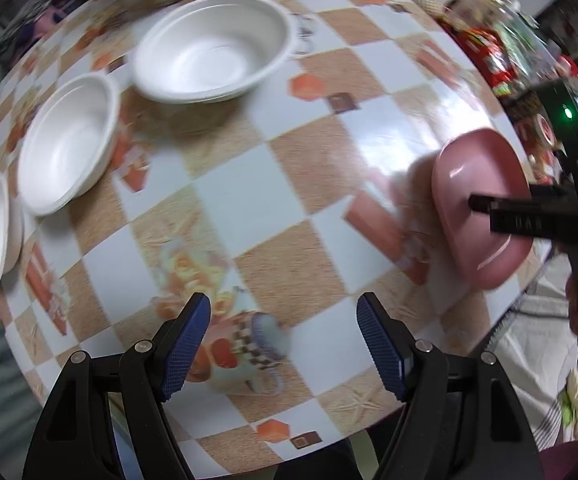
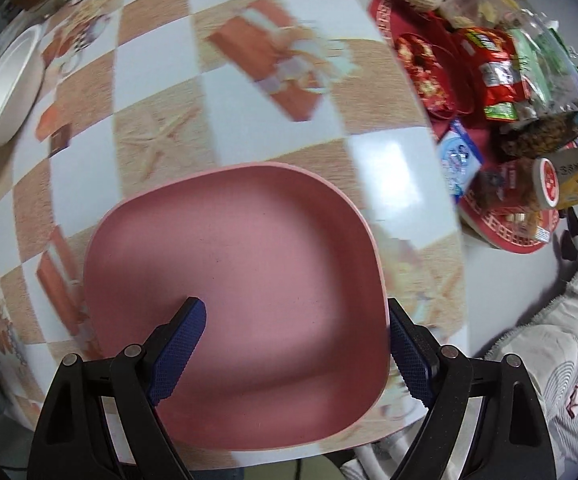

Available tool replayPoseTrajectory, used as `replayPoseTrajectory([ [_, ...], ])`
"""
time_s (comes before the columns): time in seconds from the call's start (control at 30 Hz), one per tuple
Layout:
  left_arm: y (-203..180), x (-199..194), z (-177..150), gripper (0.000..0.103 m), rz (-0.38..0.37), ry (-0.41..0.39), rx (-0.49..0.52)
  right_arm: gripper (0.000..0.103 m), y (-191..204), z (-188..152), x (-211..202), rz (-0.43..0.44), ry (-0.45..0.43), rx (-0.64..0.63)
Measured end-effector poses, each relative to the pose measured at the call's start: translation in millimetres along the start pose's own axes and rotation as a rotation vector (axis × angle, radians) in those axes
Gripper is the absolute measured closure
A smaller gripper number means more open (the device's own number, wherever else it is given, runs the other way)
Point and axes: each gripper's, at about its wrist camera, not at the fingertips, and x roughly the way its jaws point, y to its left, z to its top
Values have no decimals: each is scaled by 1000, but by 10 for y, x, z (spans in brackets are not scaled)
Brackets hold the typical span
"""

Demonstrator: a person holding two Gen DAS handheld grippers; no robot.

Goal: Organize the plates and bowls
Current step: 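Move both tools to the pink square plate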

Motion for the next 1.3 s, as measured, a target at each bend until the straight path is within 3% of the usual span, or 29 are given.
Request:
replayPoseTrajectory([
  [0.33, 431, -27, -158, 24, 57, -9, -120, 14, 957, -200, -58, 147, 41, -115],
  [0.4, 473, -11, -165, 24, 62, -2, -133, 14, 1037, -231, -90, 135, 31, -129],
  [0.8, 174, 14, 13, 24, 61, -26, -44, 14, 596, -223, -108, 74, 20, -16],
  [1.3, 88, 83, 322, 24, 68, -17, -10, 14, 515, -142, -59, 81, 24, -10],
])
